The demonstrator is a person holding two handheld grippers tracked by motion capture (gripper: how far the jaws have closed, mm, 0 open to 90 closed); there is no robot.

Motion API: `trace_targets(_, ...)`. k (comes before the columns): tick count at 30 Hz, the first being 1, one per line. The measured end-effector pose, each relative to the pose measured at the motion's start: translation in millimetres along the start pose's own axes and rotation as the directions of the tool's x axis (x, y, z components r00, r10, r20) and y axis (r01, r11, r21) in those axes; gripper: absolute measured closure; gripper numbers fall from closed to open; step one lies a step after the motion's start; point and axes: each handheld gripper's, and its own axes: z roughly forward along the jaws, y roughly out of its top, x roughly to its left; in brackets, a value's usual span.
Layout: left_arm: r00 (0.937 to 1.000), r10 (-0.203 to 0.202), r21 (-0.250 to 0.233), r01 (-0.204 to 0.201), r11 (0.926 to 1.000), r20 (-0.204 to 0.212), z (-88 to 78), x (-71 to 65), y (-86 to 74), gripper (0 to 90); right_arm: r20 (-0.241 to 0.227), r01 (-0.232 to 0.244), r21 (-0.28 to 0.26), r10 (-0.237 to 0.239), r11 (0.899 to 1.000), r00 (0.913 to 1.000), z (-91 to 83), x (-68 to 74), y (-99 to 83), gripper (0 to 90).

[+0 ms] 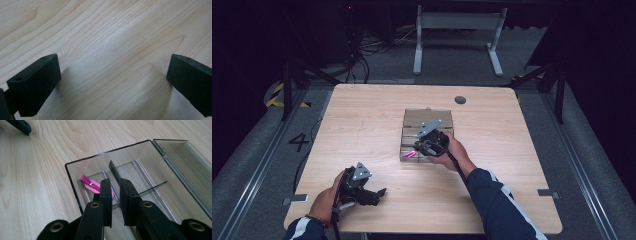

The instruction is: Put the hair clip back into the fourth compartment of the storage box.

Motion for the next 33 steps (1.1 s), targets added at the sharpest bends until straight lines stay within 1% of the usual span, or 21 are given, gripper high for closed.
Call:
trace_targets(7,1.0000,0.000,0.000,0.000,1.0000,0.000,0.0,0.0,0.0,0.0,0.015,0.016,0.002,-0.016,1.000,0.9998,-7.7,2.0,-5.4,79.6)
trace_targets(12,1.0000,0.001,0.001,-0.001,1.0000,0.000,-0.1,0.1,0.0,0.0,0.030,0.024,-0.009,-0.023,1.000,0.9993,-20.1,2.5,-9.8,77.9)
trace_targets(15,1.0000,0.002,0.001,-0.002,1.0000,0.000,-0.1,0.2,0.0,0.0,0.033,0.032,-0.004,-0.031,0.999,0.9990,-27.1,3.2,-11.7,76.3)
trace_targets(23,1.0000,0.001,0.001,-0.001,1.0000,0.001,-0.1,0.3,0.0,0.1,0.045,0.029,-0.012,-0.029,0.999,0.9986,-40.1,2.9,-19.0,73.4)
trace_targets(25,1.0000,0.001,0.001,-0.001,1.0000,0.001,-0.1,0.3,0.0,0.1,0.044,0.029,-0.012,-0.028,1.000,0.9986,-45.8,2.3,-22.0,72.9)
trace_targets(27,1.0000,0.001,0.001,-0.001,1.0000,0.001,-0.1,0.3,0.0,0.1,0.046,0.028,-0.016,-0.027,0.999,0.9986,-47.2,1.9,-23.1,72.5)
trace_targets(33,1.0000,0.001,0.001,-0.001,1.0000,0.001,-0.1,0.3,0.0,0.1,0.055,0.033,-0.006,-0.032,0.999,0.9979,-56.0,1.2,-30.0,71.4)
